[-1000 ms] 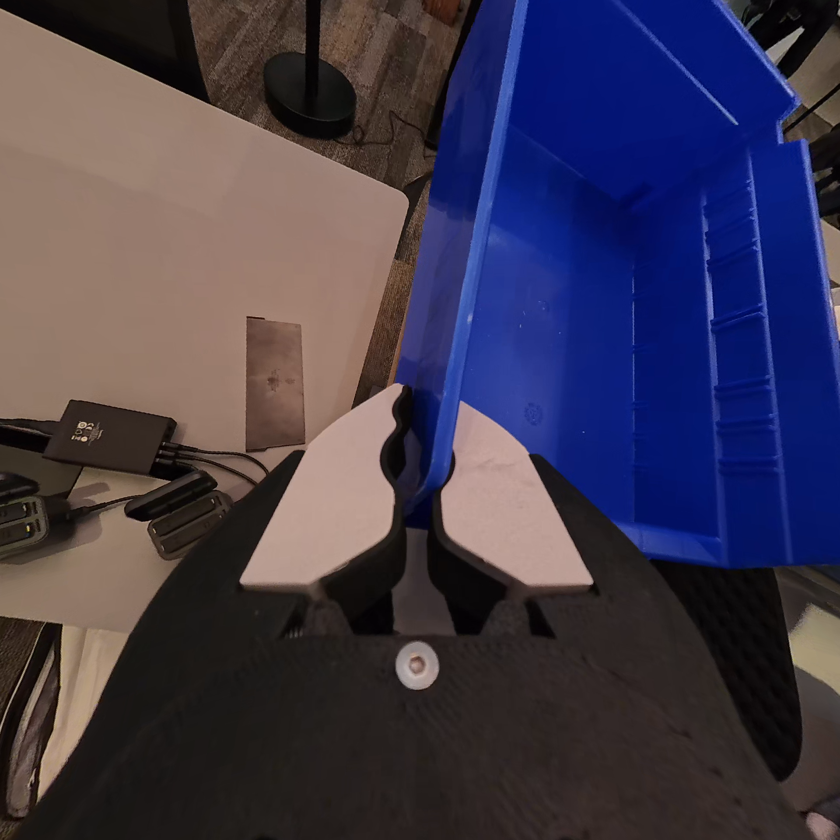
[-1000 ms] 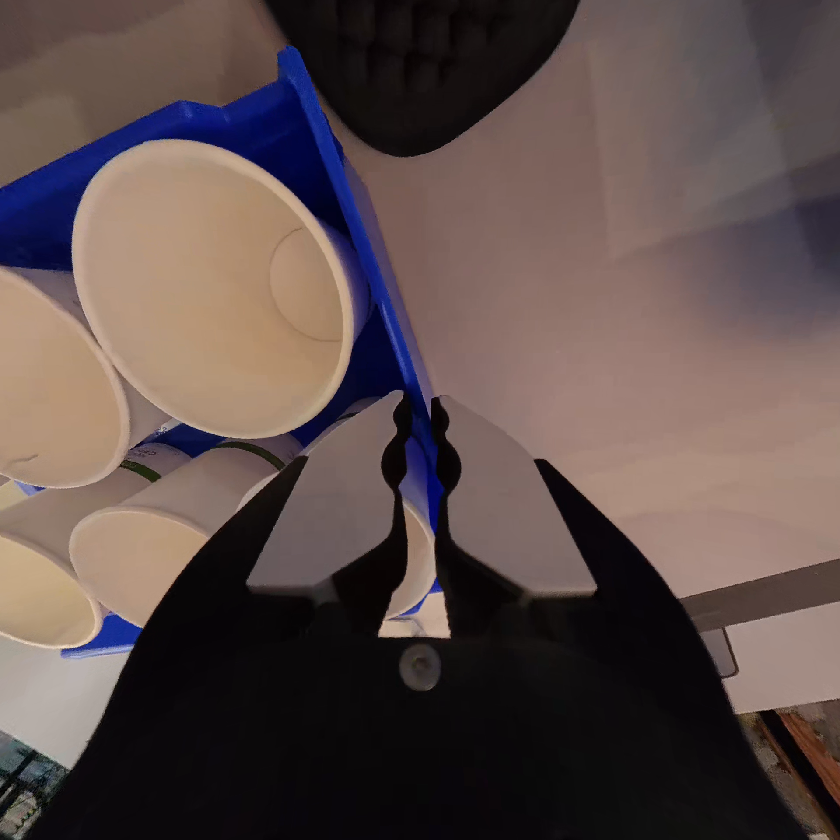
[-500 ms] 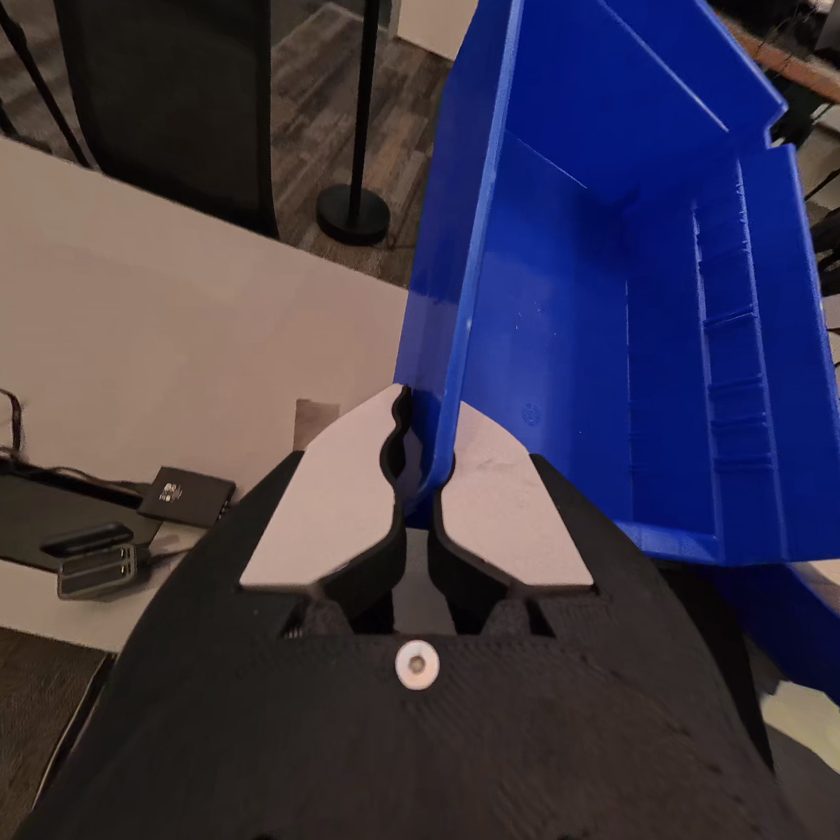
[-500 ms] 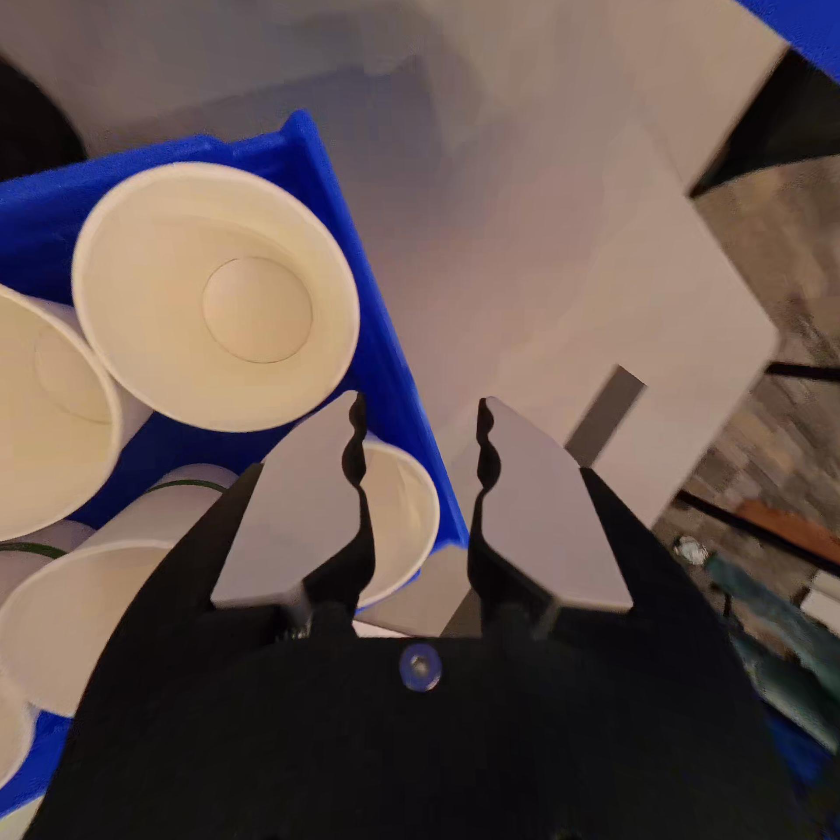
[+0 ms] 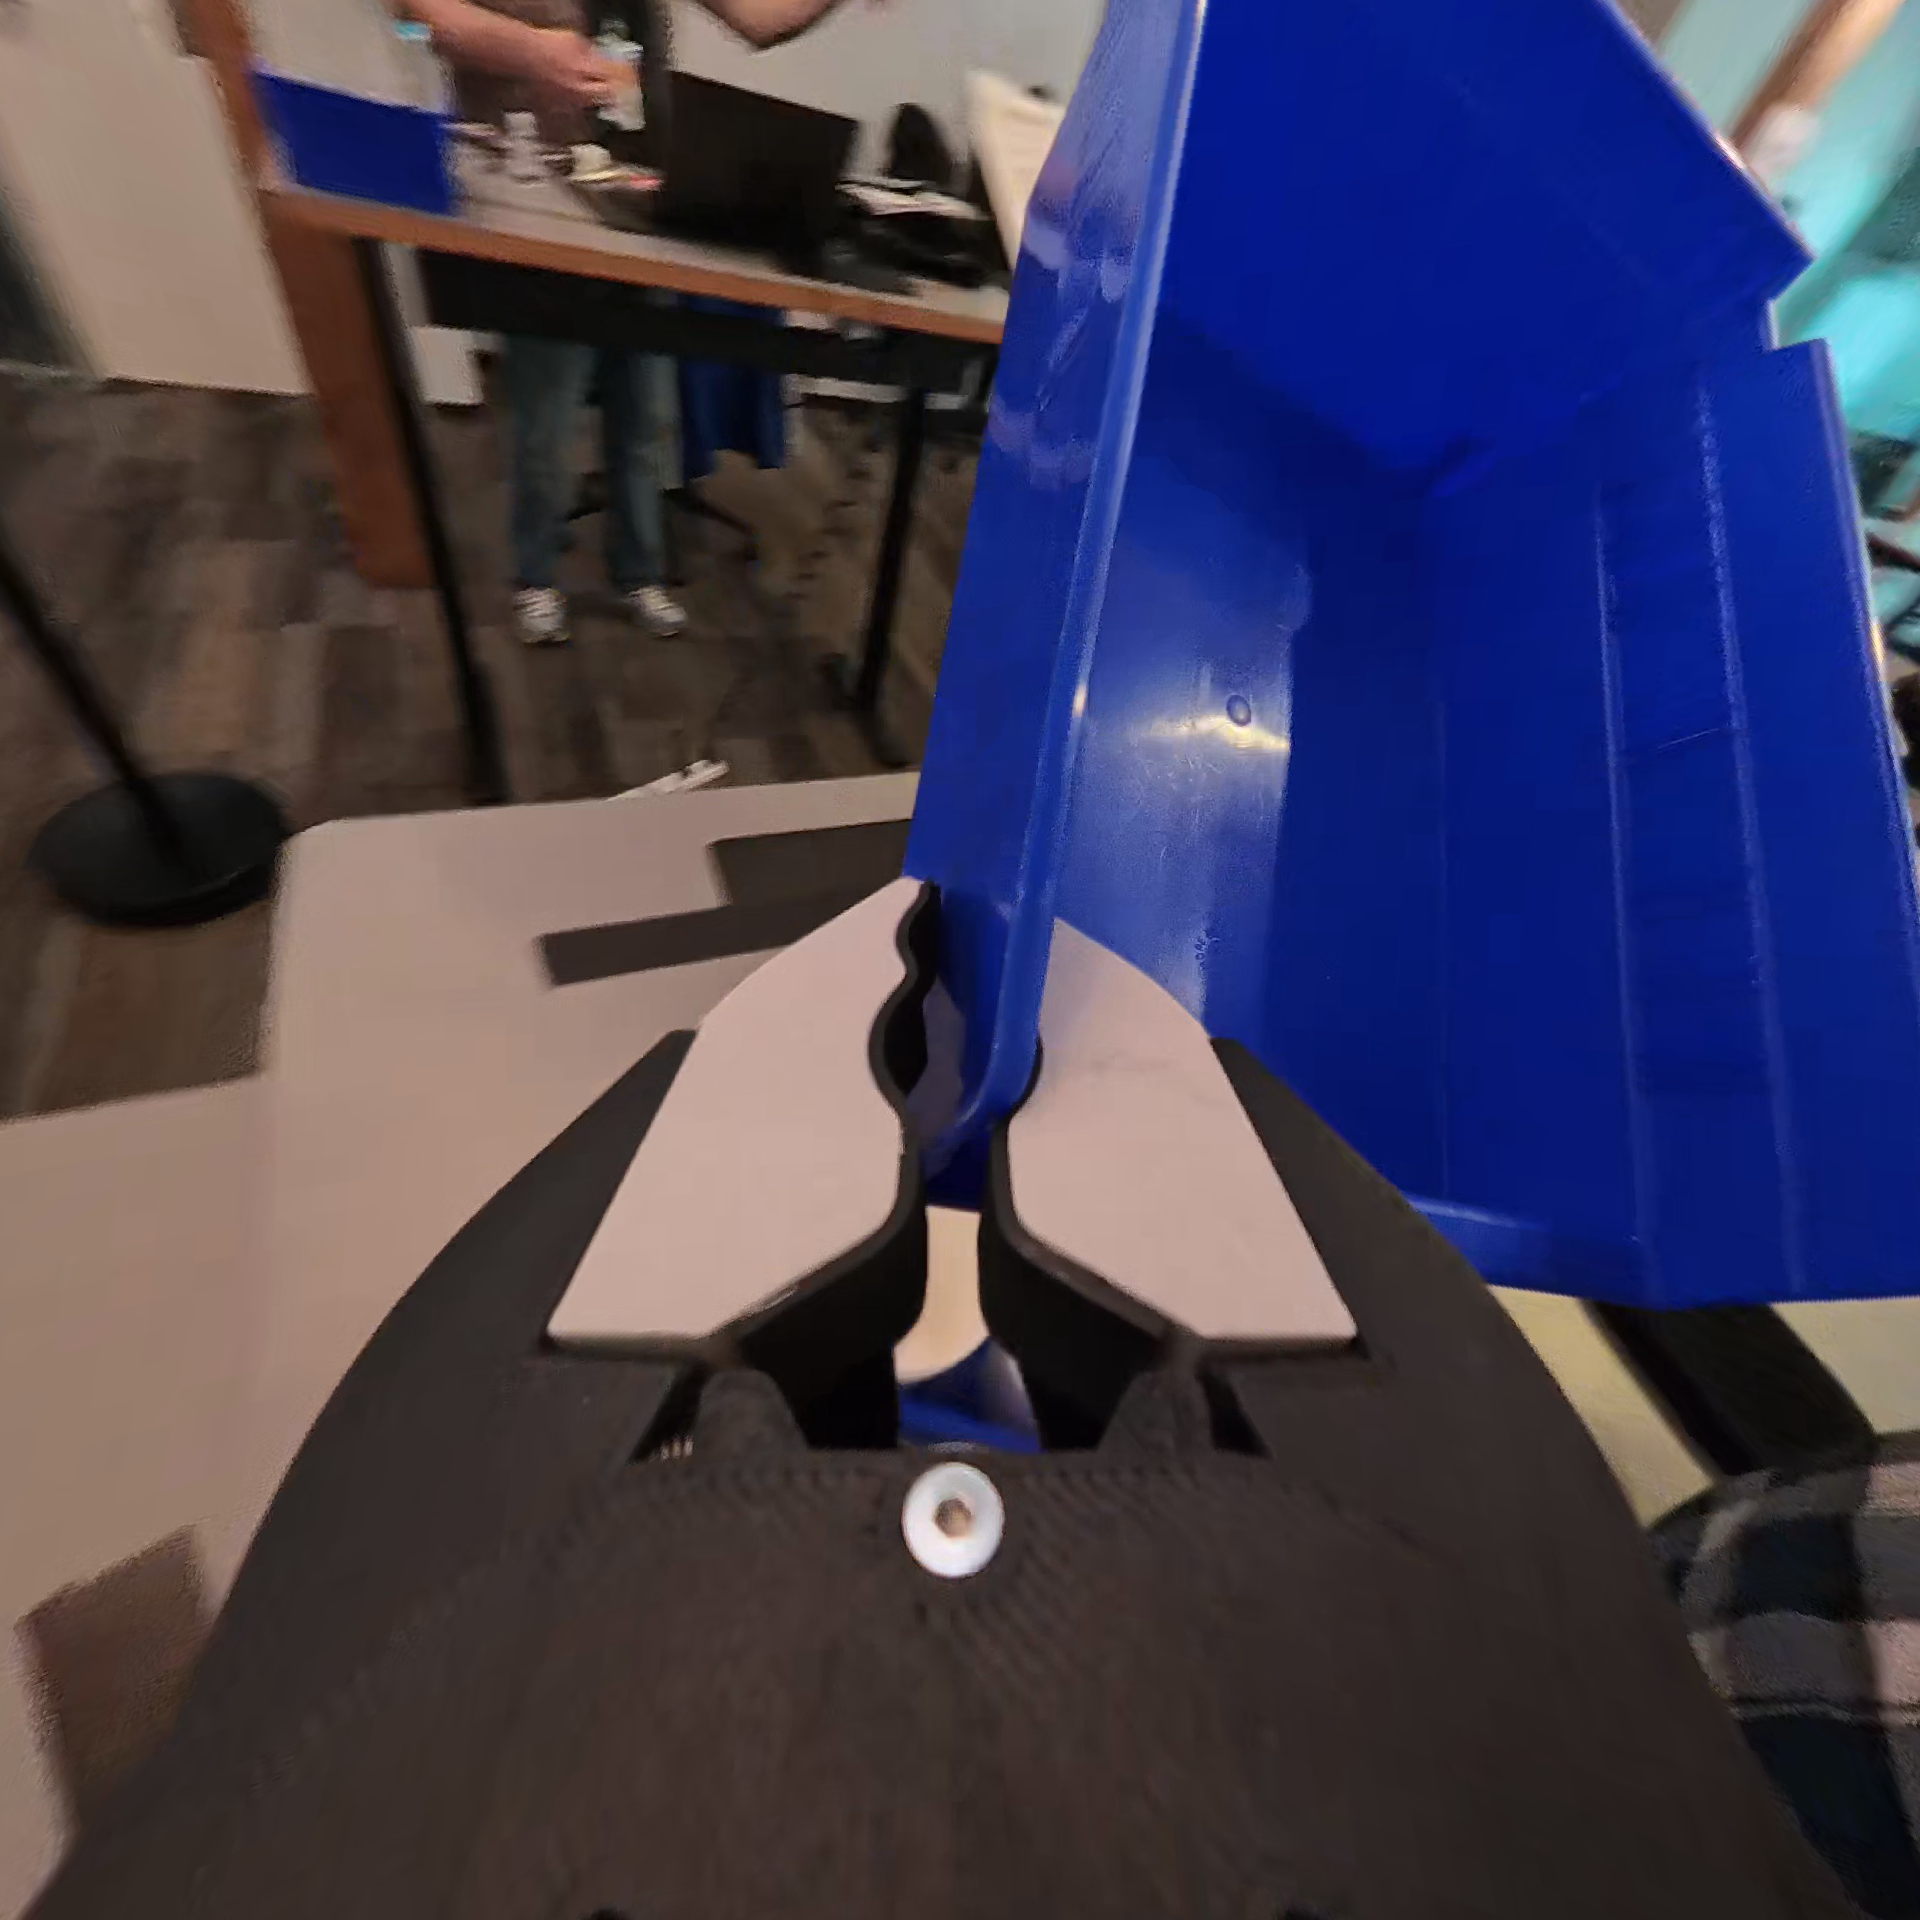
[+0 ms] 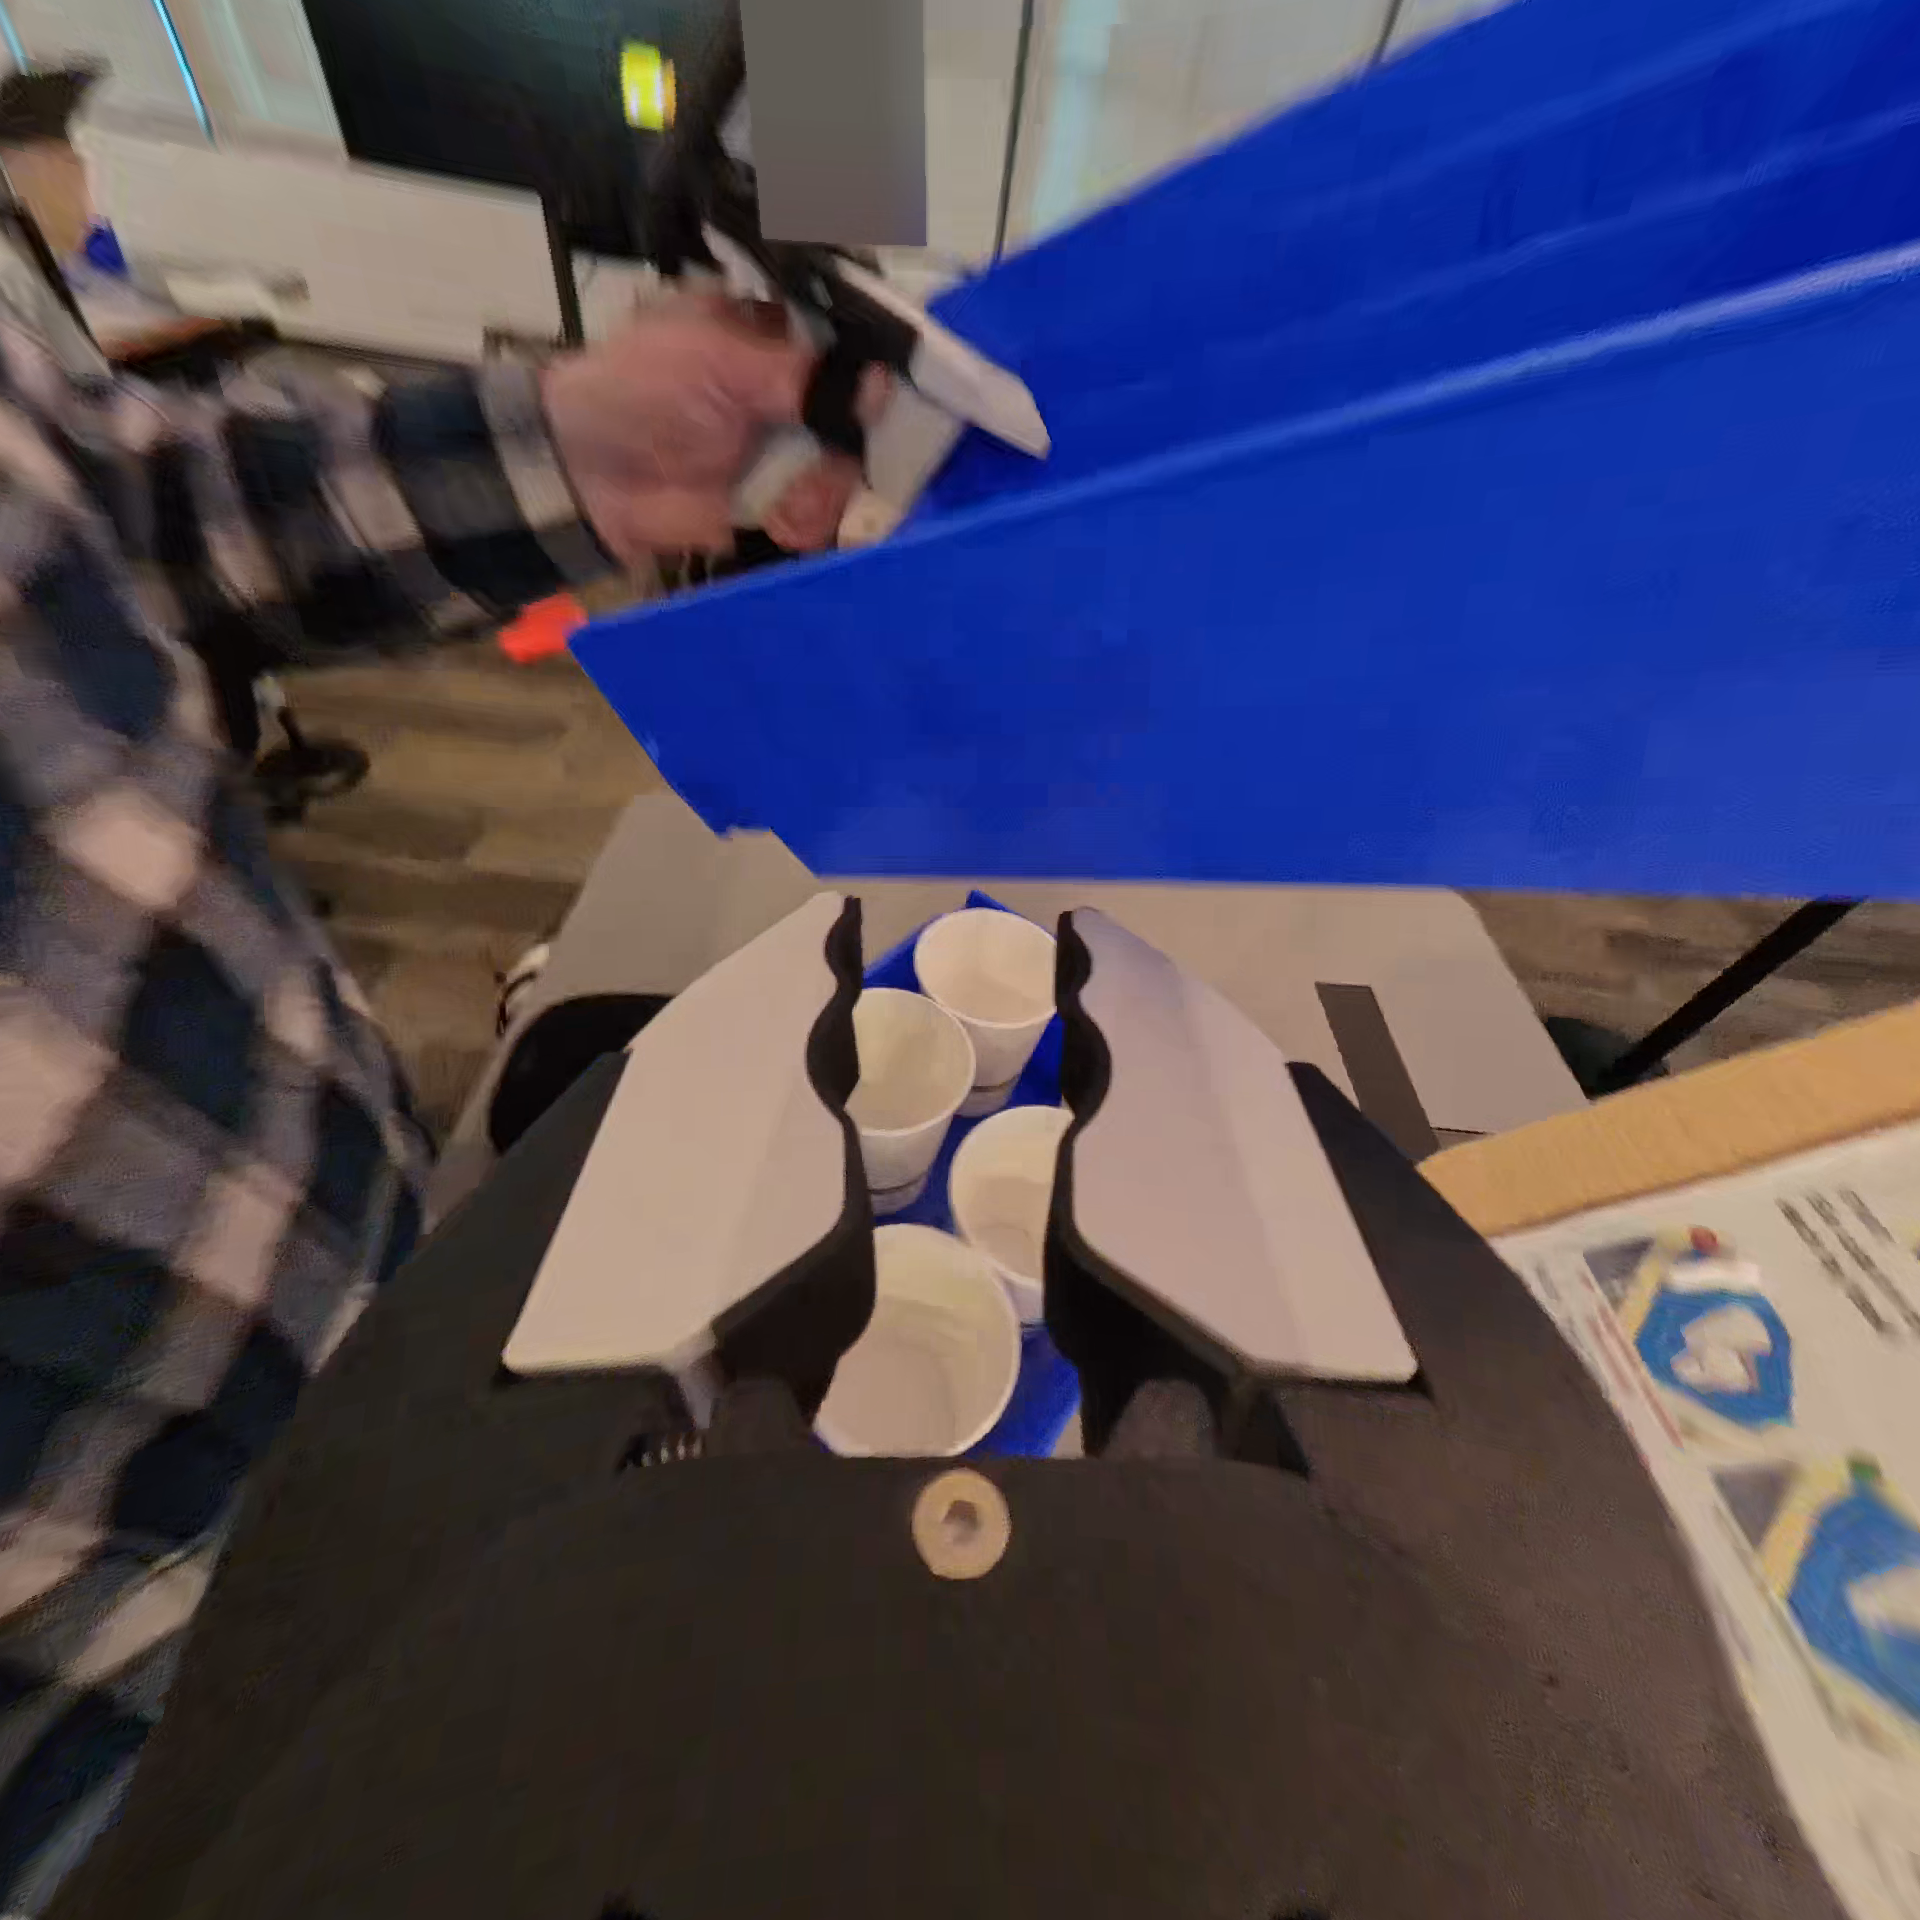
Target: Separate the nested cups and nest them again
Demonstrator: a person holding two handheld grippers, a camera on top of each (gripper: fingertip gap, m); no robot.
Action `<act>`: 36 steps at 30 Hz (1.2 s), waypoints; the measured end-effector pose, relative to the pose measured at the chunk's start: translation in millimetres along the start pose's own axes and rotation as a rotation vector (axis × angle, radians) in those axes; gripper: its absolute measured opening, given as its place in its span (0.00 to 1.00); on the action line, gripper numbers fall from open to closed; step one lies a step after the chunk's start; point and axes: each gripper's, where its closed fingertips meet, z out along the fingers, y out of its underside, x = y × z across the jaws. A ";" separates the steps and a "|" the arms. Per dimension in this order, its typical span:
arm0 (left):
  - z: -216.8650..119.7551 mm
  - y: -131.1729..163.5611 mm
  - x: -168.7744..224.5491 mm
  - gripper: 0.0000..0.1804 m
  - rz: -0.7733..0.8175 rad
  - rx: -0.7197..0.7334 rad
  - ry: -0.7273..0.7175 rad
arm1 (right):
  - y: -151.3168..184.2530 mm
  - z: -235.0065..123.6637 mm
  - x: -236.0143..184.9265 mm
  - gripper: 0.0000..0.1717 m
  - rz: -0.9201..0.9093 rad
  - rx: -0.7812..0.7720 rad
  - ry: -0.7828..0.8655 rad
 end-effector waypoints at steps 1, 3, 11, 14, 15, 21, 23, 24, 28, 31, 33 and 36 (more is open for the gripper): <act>20.1 -2.4 25.2 0.03 0.011 -0.006 0.059 | -3.5 -23.5 -6.6 0.18 0.008 0.037 0.043; 59.1 -4.1 74.7 0.03 0.030 -0.025 0.169 | -5.2 -69.1 -16.7 0.17 0.016 0.089 0.161; 208.3 65.7 255.0 0.03 0.012 -0.213 0.483 | 44.6 -240.7 -40.9 0.21 0.237 0.218 0.683; 252.0 106.6 303.8 0.03 -0.009 -0.284 0.526 | 84.1 -287.2 -46.0 0.27 0.347 0.209 0.827; 264.7 119.8 316.1 0.03 -0.019 -0.302 0.531 | 96.5 -299.5 -47.5 0.29 0.396 0.219 0.853; 313.0 195.0 367.5 0.04 -0.075 -0.439 0.545 | 175.0 -351.2 -46.5 0.32 0.611 0.192 0.989; 323.1 215.4 374.4 0.05 -0.090 -0.471 0.533 | 198.2 -361.5 -43.2 0.31 0.660 0.196 1.002; 327.8 225.2 376.2 0.05 -0.088 -0.487 0.522 | 210.1 -364.8 -41.2 0.31 0.694 0.193 1.003; 341.2 259.9 382.1 0.06 -0.109 -0.550 0.504 | 247.9 -374.8 -31.1 0.33 0.767 0.178 1.018; 347.8 276.4 379.4 0.07 -0.111 -0.575 0.482 | 276.4 -375.3 -24.2 0.35 0.828 0.143 1.012; 352.3 287.1 377.2 0.07 -0.110 -0.586 0.466 | 294.2 -374.5 -19.8 0.36 0.846 0.106 1.017; 357.9 298.0 375.4 0.08 -0.081 -0.579 0.447 | 315.8 -377.0 -15.2 0.34 0.864 0.062 1.022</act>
